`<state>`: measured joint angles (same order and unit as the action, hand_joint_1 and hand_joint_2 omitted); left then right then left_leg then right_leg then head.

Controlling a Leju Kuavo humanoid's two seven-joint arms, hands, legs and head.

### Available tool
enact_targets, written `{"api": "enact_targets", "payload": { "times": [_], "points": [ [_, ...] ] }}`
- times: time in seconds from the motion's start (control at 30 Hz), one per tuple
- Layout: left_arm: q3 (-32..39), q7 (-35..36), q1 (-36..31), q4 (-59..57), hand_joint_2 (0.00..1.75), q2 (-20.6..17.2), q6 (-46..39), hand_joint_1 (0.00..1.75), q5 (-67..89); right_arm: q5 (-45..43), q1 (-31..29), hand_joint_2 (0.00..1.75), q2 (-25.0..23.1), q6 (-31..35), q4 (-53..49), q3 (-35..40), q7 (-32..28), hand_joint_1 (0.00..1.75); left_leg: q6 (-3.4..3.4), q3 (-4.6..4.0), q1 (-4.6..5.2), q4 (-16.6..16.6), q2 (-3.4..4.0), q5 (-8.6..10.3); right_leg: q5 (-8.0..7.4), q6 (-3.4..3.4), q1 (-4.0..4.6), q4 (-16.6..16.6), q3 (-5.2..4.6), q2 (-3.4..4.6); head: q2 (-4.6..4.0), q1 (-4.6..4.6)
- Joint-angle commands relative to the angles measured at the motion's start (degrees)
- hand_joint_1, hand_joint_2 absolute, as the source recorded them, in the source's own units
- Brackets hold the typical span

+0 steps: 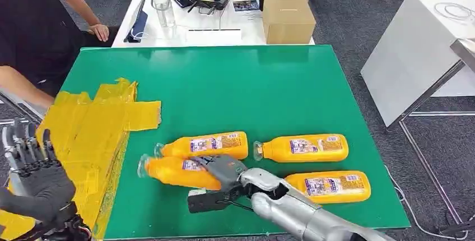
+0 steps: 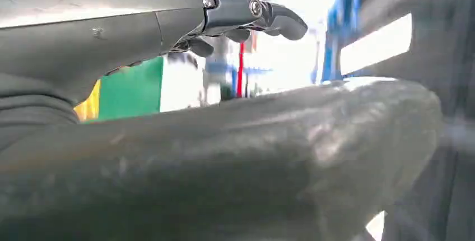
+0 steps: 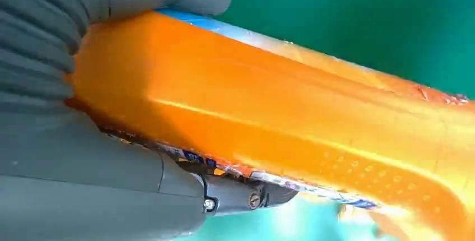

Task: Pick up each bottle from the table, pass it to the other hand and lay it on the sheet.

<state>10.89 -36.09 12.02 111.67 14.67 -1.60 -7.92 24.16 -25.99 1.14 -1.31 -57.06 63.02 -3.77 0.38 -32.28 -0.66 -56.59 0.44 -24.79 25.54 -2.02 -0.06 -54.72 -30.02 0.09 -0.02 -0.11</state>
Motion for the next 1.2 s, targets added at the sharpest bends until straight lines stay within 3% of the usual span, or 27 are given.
{"api": "enact_targets", "payload": {
  "times": [0.03, 0.1, 0.27, 0.37, 0.4, 0.53, 0.63, 0.9, 1.0, 1.2],
  "points": [
    [4.9, 1.5, -2.3, -2.7, 0.00, -0.5, -3.7, 0.00, -1.0, -8.7, 17.7, 1.75, 2.7, -0.6, -20.9, -19.0, -5.5, 1.75, -0.04, -0.17, -0.03, 0.0, -0.29, -0.05, 0.11, 0.04, 0.03, 0.0, -0.07, -0.27, 0.00, -0.04],
    [4.4, 1.7, -2.6, -3.0, 0.00, -0.4, -4.1, 0.00, -0.8, -9.0, 18.1, 1.75, 1.9, -0.7, -21.3, -19.8, -5.9, 1.75, -0.04, -0.37, 0.02, 0.0, -0.28, -0.05, 0.09, 0.01, -0.02, 0.0, 0.27, -0.25, 0.00, -0.04],
    [2.1, 2.9, -2.3, -2.5, 0.00, -1.2, -5.0, 0.00, -0.9, -10.0, 20.6, 1.75, -1.5, 0.4, -24.2, -24.3, -10.0, 1.75, 0.01, -0.60, 0.02, 0.0, -0.15, -0.03, 0.03, -0.01, -0.01, 0.0, 0.06, -0.13, 0.00, -0.07],
    [1.9, 2.8, -2.2, -2.4, 0.00, -1.0, -5.1, 0.00, -0.8, -10.0, 20.7, 1.75, -1.6, 0.2, -24.8, -24.3, -9.6, 1.75, 0.00, -0.66, 0.02, 0.0, -0.19, -0.01, 0.03, -0.01, -0.01, 0.0, -0.01, -0.17, 0.00, -0.04],
    [1.8, 3.0, -2.1, -2.5, 1.75, -1.1, -4.9, 0.00, -1.0, -10.1, 21.1, 1.75, -1.5, 0.3, -25.4, -24.5, -9.7, 1.75, 0.01, -0.72, 0.04, 0.0, -0.16, 0.02, 0.00, -0.02, -0.04, 0.0, -0.08, -0.15, 0.00, -0.07],
    [-3.3, 12.7, -1.4, -5.6, 1.75, -3.6, 1.9, 0.00, -4.6, -7.9, 23.4, 1.75, -3.4, 4.4, -30.5, -28.3, -12.9, 1.75, 0.00, -0.75, 0.03, 0.0, -0.22, 0.02, 0.03, 0.00, -0.03, 0.0, -0.09, -0.20, 0.00, -0.04],
    [-8.4, 17.8, -0.8, -8.9, 1.75, -5.3, 9.0, 0.00, -9.9, -5.7, 20.6, 1.75, -4.3, 4.5, -29.8, -28.4, -11.2, 1.75, 0.00, -0.82, 0.06, 0.0, -0.18, 0.05, -0.01, -0.01, -0.07, 0.0, -0.19, -0.16, 0.00, -0.07],
    [-9.1, 19.0, -0.6, -9.0, 1.75, -5.9, 10.3, 0.00, -11.6, -5.6, 19.8, 1.75, -4.6, 4.5, -28.3, -28.3, -11.3, 1.75, -0.01, -0.66, 0.04, 0.1, -0.11, -0.03, 0.04, 0.02, -0.03, 0.0, -0.03, -0.08, 0.00, -0.07],
    [-12.4, 23.5, -0.2, -11.5, 1.75, -7.2, 15.9, 0.00, -17.5, -5.2, 15.5, 1.75, -5.6, 3.8, -25.3, -26.4, -11.1, 1.75, 0.00, -0.79, 0.06, 0.0, -0.04, 0.03, -0.04, -0.01, -0.05, 0.0, -0.17, -0.03, 0.00, -0.05],
    [-15.7, 22.9, -0.4, -13.5, 1.75, -8.1, 17.9, 0.00, -18.6, -4.3, 8.0, 1.75, -9.3, 1.4, -16.4, -21.1, -8.4, 1.75, -0.01, -0.77, 0.05, 0.1, 0.17, 0.03, -0.10, 0.01, -0.04, 0.0, -0.21, 0.18, 0.00, -0.04]
  ]
}}
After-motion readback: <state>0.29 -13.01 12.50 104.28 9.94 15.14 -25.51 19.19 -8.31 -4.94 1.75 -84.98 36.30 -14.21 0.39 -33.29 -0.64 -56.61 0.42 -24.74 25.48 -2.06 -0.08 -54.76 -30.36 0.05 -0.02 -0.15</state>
